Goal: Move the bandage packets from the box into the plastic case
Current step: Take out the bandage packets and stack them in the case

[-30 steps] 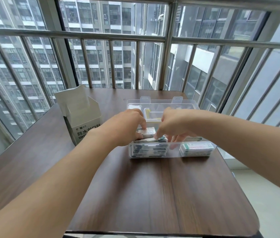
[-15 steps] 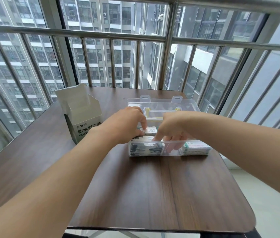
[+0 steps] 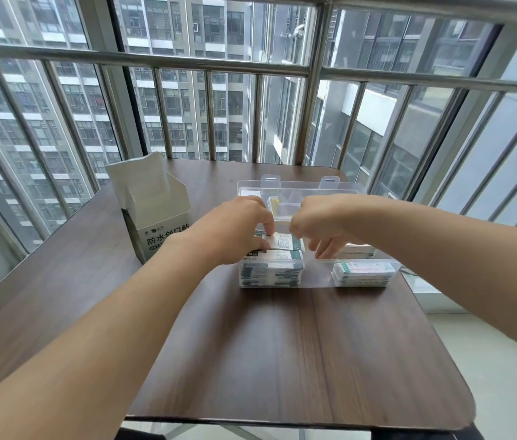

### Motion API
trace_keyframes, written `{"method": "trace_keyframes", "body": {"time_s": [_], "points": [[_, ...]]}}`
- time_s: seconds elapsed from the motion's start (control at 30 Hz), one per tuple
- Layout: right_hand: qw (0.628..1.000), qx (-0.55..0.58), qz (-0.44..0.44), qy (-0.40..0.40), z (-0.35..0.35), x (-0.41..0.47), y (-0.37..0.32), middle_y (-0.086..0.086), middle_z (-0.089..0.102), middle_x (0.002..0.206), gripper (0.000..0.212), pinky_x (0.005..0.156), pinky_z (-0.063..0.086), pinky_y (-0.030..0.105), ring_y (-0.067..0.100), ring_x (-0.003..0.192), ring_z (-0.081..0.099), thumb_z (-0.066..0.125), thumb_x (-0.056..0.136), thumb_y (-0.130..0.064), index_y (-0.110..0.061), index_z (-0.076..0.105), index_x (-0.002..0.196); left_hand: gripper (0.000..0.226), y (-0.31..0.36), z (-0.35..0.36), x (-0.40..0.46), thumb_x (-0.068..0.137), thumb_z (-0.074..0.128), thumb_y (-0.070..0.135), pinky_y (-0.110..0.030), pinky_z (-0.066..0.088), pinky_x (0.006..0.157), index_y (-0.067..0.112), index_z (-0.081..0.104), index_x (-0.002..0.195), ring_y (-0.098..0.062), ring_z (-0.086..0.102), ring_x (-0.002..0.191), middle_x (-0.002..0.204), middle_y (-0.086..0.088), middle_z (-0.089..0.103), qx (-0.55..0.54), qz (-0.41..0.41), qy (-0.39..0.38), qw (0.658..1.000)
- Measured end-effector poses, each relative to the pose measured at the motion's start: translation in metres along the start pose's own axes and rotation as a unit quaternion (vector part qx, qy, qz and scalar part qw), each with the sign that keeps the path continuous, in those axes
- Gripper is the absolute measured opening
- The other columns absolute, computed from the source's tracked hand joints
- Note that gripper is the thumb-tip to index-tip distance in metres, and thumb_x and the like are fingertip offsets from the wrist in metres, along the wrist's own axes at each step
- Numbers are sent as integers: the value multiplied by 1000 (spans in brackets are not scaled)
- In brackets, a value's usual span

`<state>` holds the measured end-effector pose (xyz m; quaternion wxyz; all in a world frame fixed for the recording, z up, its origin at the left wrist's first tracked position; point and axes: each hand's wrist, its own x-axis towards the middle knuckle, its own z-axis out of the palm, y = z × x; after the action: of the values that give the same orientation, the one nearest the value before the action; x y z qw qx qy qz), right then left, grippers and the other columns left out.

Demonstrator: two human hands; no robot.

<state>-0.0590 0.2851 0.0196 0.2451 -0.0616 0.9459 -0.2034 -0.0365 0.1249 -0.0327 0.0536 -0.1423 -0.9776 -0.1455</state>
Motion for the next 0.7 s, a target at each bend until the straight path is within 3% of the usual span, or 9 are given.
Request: {"method": "trace_keyframes", "body": {"time_s": [0.23, 0.37, 0.5, 0.6, 0.7], "points": [[997, 79, -5, -1, 3, 3, 0, 27, 64, 113, 31, 91, 58, 40, 36, 100, 67, 43, 101, -5, 9, 49, 128, 23, 0, -1, -2, 87, 74, 32, -40, 45, 99, 27, 70, 109, -16, 53, 113, 124, 7, 55, -9, -2, 0, 1000], [998, 63, -2, 3, 2, 3, 5, 27, 65, 112, 32, 91, 59, 39, 35, 98, 68, 45, 101, -7, 9, 50, 128, 24, 0, -1, -2, 86, 75, 31, -40, 45, 99, 28, 71, 109, -16, 53, 113, 123, 7, 55, -14, 2, -1, 1000], [998, 62, -13, -17, 1, 4, 5, 29, 69, 108, 31, 80, 60, 36, 34, 90, 70, 48, 101, -7, 9, 52, 128, 25, 0, -3, 1, 82, 80, 32, -39, 45, 98, 28, 71, 105, -16, 54, 111, 120, 7, 56, -6, 4, -7, 1000], [998, 49, -25, -25, 1, 4, 7, 30, 69, 107, 27, 76, 62, 38, 35, 81, 70, 54, 100, -7, 9, 56, 121, 24, 2, -4, 3, 80, 81, 33, -40, 47, 95, 27, 72, 101, -16, 54, 109, 117, 7, 57, 16, 5, -8, 1000], [999, 12, -46, -16, 0, 4, 11, 24, 73, 101, 19, 79, 63, 41, 33, 85, 75, 64, 95, -9, 2, 66, 111, 21, 3, -3, 4, 83, 78, 32, -41, 47, 95, 25, 72, 102, -17, 54, 110, 119, 6, 56, 38, 6, -12, 999]]}}
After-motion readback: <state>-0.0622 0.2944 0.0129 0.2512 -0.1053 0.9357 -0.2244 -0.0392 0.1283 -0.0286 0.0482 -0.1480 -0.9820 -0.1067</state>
